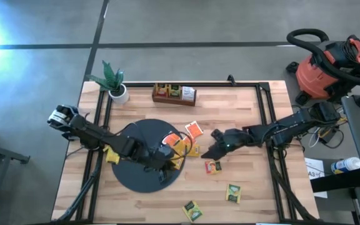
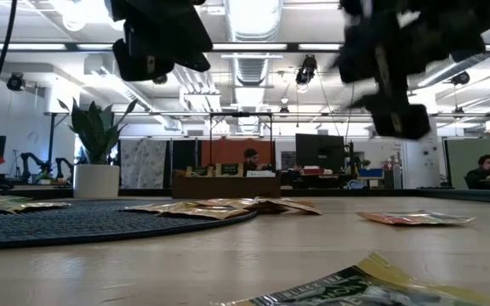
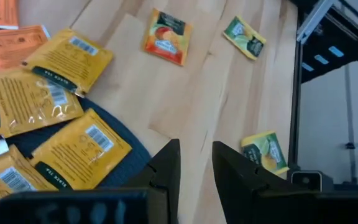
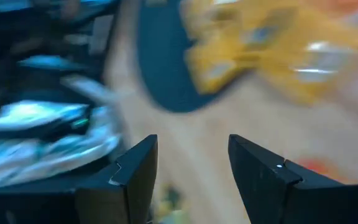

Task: Pick & Place Tea
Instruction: Put the yellow tea bag into the middle section of the wooden organizer

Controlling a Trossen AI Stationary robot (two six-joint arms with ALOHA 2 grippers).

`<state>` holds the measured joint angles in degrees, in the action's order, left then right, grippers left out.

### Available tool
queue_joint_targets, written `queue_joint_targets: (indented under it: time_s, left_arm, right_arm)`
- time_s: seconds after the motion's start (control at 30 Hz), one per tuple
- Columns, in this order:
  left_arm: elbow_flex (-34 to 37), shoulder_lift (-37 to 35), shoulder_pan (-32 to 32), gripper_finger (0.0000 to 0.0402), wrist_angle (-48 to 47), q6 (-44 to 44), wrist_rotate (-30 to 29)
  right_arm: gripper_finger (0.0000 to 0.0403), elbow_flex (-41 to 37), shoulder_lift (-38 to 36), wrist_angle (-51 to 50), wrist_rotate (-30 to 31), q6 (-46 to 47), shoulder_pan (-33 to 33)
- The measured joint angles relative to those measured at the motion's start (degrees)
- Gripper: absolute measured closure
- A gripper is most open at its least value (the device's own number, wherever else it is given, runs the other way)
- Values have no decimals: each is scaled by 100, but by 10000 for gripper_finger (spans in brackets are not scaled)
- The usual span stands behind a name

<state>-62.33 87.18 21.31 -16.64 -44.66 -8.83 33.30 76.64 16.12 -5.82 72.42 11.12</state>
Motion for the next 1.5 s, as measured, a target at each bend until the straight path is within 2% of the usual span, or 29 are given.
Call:
queue_joint_targets:
  time_s: [0.07, 0.13, 0.23, 0.4, 0.53, 0.67, 0.73, 0.8, 0.87, 0.97, 1.1, 1.23, 1.3, 1.5]
  left_arm:
    - [0, 5, 14, 314, 9, 78, -41]
    - [0, 44, 12, 314, 28, 122, -61]
    - [0, 159, 13, 314, 276, 123, -17]
    - [0, 503, 188, 314, 1172, 106, 24]
    - [-11, 775, 379, 314, 1705, 130, 28]
    - [-46, 1041, 473, 314, 1712, -96, 41]
    - [-59, 1194, 480, 314, 1718, -345, 236]
    - [-81, 1392, 478, 314, 1748, -505, 594]
    - [-132, 1608, 498, 314, 1855, -601, 788]
    - [-302, 1956, 523, 314, 1890, -633, 790]
    - [-609, 2393, 523, 314, 1874, -844, 794]
    - [-863, 2598, 634, 314, 1719, -1113, 808]
    - [-948, 2599, 715, 314, 1332, -1262, 721]
    - [-1196, 2320, 932, 314, -296, -2254, -119]
  right_arm:
    - [209, 11, 21, 668, 0, -63, 271]
    - [209, 17, 33, 915, 1, -341, 522]
    - [209, 7, 46, 952, 290, -658, 756]
    - [209, 7, 46, 941, 1107, -60, 1088]
    - [209, 69, 46, 977, 1378, -166, 1226]
    - [209, 269, 125, 970, 1471, -190, 1341]
    - [209, 425, 229, 991, 1478, -83, 1380]
    - [209, 554, 383, 927, 1234, -33, 1382]
    - [209, 732, 679, 657, 559, -37, 1339]
    - [209, 972, 1190, 80, -352, -182, 1316]
    - [209, 1260, 1765, -287, -1124, -758, 1355]
    - [209, 1476, 2122, -761, -1255, -1554, 1487]
    - [209, 1626, 2299, -942, -1218, -2113, 1534]
    - [209, 1916, 2655, -1189, -1093, -3658, 1717]
